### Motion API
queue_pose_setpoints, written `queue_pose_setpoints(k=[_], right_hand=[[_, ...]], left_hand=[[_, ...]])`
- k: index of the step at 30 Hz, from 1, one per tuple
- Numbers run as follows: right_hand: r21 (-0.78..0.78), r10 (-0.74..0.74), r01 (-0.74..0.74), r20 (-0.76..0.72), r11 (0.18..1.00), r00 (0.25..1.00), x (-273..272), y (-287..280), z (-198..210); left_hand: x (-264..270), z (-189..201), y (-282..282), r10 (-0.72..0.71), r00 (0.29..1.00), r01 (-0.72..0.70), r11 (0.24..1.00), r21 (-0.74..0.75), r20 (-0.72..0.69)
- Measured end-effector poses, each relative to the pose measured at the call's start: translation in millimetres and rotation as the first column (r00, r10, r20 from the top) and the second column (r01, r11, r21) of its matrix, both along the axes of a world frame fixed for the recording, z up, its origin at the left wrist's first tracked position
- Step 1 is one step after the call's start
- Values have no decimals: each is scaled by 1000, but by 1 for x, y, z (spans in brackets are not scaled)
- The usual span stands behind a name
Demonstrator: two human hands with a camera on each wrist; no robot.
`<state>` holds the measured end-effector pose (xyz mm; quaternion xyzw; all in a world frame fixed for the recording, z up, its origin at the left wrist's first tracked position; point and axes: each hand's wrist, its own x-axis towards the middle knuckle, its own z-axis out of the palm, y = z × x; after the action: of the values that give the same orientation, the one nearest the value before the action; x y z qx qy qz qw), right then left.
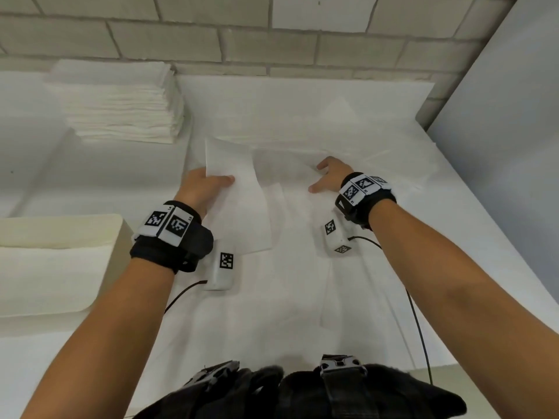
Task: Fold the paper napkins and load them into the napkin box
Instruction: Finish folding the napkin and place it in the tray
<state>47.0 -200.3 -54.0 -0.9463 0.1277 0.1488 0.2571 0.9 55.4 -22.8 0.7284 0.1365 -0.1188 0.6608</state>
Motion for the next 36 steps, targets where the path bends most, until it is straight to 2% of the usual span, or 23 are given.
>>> queue_pose_setpoints(k=[4, 7, 8, 10, 12, 14, 16, 18, 20, 22, 24, 26, 29, 30, 32, 34, 36], right_hand=[[172, -97, 77, 111, 982, 989, 2, -4, 9], [267, -70, 13, 206, 963, 976, -3, -8, 21], [276, -25, -44, 241, 960, 970, -6, -7, 29], [214, 147, -207, 264, 955, 953, -12, -2, 51], [112, 329, -358, 213, 927, 920, -18, 9, 75], [24, 456, -465, 156, 885, 876, -25, 24, 93], [-56, 538, -535, 107, 843, 836, -32, 40, 102], [-110, 588, -579, 97, 808, 803, -37, 52, 108], [-139, 604, -588, 151, 797, 783, -37, 57, 118], [-172, 593, -568, 242, 805, 768, -33, 59, 127], [-192, 571, -538, 317, 821, 757, -31, 61, 131], [-130, 519, -513, 393, 849, 759, -32, 60, 132], [93, 323, -418, 493, 904, 808, -32, 46, 126], [212, 231, -372, 492, 904, 840, -32, 39, 123], [422, 111, -316, 443, 850, 890, -35, 30, 117], [378, 189, -367, 433, 850, 882, -38, 31, 117], [258, 380, -478, 351, 840, 856, -39, 38, 124]], left_hand=[[6, -6, -2, -20, 1000, 19, 998, -66, -20], [10, -9, -3, 1, 1000, -1, 996, -84, -1], [11, -9, -4, 32, 999, -30, 998, -57, 30], [14, -3, -5, 108, 978, -116, 993, 30, 180], [19, 7, -7, 157, 911, -220, 967, 128, 380], [22, 18, -9, 139, 822, -308, 924, 226, 553], [23, 25, -14, 17, 766, -296, 897, 329, 643], [20, 26, -20, -171, 776, -150, 885, 441, 608], [13, 26, -25, -338, 821, 104, 881, 462, 461], [5, 27, -29, -405, 846, 268, 885, 381, 346], [-3, 25, -34, -393, 858, 333, 916, 225, 330], [-7, 23, -37, -379, 872, 356, 925, 131, 311], [-8, 19, -34, -249, 923, 264, 964, -14, 295], [-9, 19, -31, -204, 940, 235, 968, -85, 274], [-7, 17, -28, -152, 964, 192, 966, -172, 219], [-2, 15, -25, -173, 967, 203, 967, -154, 185], [5, 14, -23, -197, 966, 222, 963, -152, 166]])
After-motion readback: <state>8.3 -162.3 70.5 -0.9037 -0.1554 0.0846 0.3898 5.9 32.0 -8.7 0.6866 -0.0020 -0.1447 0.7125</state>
